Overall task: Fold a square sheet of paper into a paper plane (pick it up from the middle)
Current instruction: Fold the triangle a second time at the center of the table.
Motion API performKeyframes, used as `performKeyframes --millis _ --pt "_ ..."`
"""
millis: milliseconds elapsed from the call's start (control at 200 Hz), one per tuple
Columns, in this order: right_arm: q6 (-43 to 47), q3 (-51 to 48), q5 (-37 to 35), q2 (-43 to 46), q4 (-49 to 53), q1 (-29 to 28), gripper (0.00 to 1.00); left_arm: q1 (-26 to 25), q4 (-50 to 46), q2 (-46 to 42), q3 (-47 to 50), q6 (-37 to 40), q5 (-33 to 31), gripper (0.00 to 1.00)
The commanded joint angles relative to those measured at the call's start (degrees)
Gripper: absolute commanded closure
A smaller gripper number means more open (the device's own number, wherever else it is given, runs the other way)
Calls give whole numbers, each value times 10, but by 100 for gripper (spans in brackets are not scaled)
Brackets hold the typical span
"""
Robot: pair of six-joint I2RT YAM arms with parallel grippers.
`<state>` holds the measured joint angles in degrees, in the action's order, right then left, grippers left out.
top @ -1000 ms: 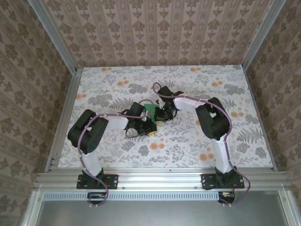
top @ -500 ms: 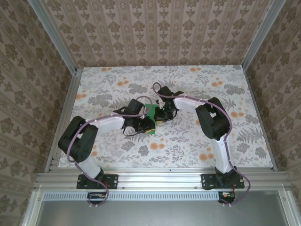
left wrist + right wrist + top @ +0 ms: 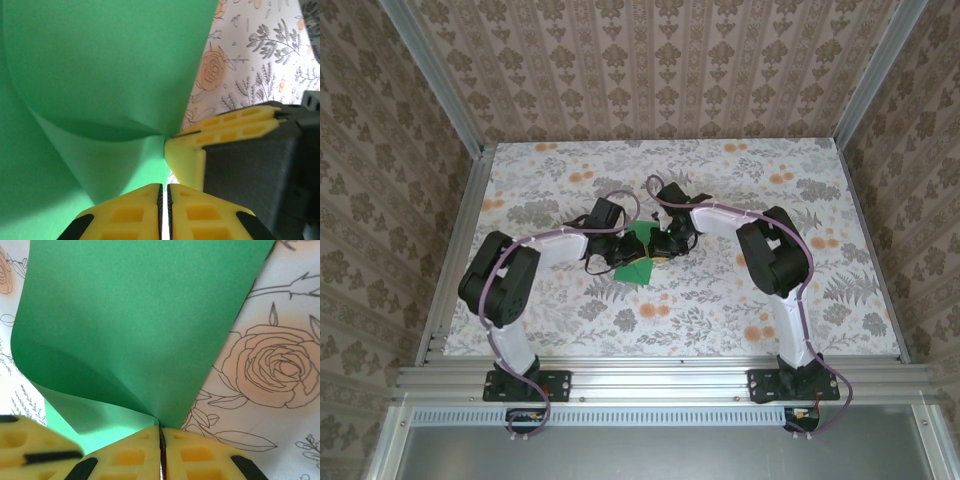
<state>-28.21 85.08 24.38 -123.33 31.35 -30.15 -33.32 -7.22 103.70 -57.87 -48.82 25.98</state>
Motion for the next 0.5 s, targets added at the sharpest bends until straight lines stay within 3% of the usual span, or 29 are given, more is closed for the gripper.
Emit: performKeyframes --millis 0,495 --pt "12 -47 -91 -72 37 -2 90 1 6 19 -18 5 -8 86" --pt "23 -39 -109 -89 51 -2 90 4 -18 38 -15 -36 -67 87"
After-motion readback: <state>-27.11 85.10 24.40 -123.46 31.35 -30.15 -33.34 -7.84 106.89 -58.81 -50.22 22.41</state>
